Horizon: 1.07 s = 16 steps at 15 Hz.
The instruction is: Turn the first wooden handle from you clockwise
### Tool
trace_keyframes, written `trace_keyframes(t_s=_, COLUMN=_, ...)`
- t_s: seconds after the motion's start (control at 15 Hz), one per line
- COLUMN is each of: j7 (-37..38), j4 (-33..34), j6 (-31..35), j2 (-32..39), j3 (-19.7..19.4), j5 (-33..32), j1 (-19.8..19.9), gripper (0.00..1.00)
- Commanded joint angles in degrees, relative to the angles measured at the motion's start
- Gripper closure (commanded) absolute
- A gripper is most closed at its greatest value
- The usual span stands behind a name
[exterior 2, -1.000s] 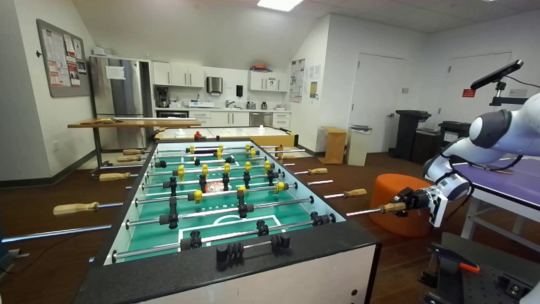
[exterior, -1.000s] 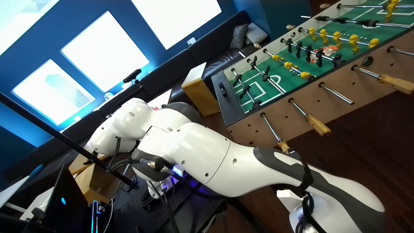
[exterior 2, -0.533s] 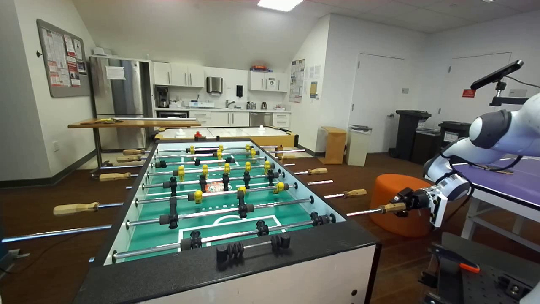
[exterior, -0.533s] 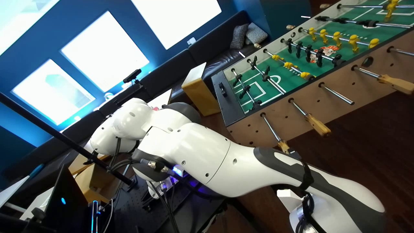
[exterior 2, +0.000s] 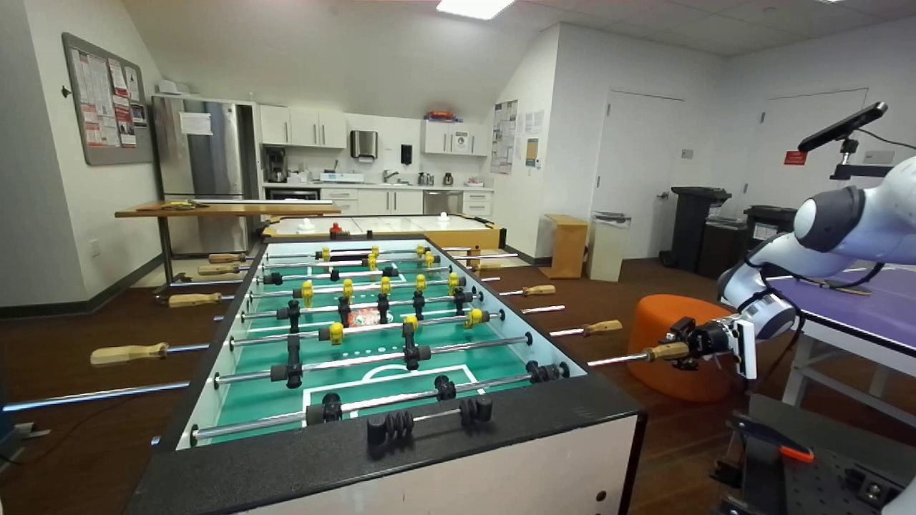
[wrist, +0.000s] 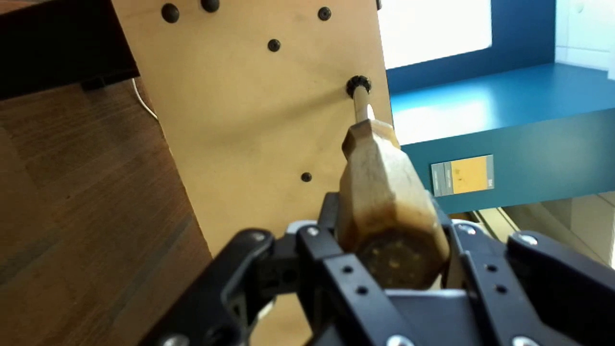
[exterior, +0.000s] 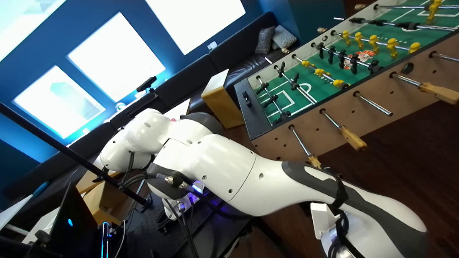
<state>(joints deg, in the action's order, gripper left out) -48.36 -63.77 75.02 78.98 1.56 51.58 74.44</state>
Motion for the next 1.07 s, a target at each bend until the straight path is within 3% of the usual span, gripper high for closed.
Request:
trace_keyframes(t_s=0.0, j7=7.6, j4=-3.5, j6=-4.9, j2=-3.5, j3=-1.5, j5=-2.3, j1=-0.3, gripper=0.84)
trace_keyframes(t_s=0.6, j7=18.5, j4=-3.6, j6=-7.5, j2=-3.6, j3=-1.0, j5=-3.5, j1=0.6, gripper=0.84)
trace_keyframes(t_s=0.67, j7=16.3, j4=0.1, j6=0.1, j2=0.0, j3=-0.1, j5=-0.8, j1=-0.2, gripper=0.59)
trace_keyframes(t_s=0.93, j7=17.3, j4=0.1, j6=0.1, j2=0.0, j3=-0.1, j5=-0.8, j1=-0.2, gripper=0.59)
trace_keyframes(t_s=1.0, j7=20.8, j4=1.6, j6=-2.5, j2=1.0, j3=-0.1, j5=-0.4, j1=0.0, gripper=0.84)
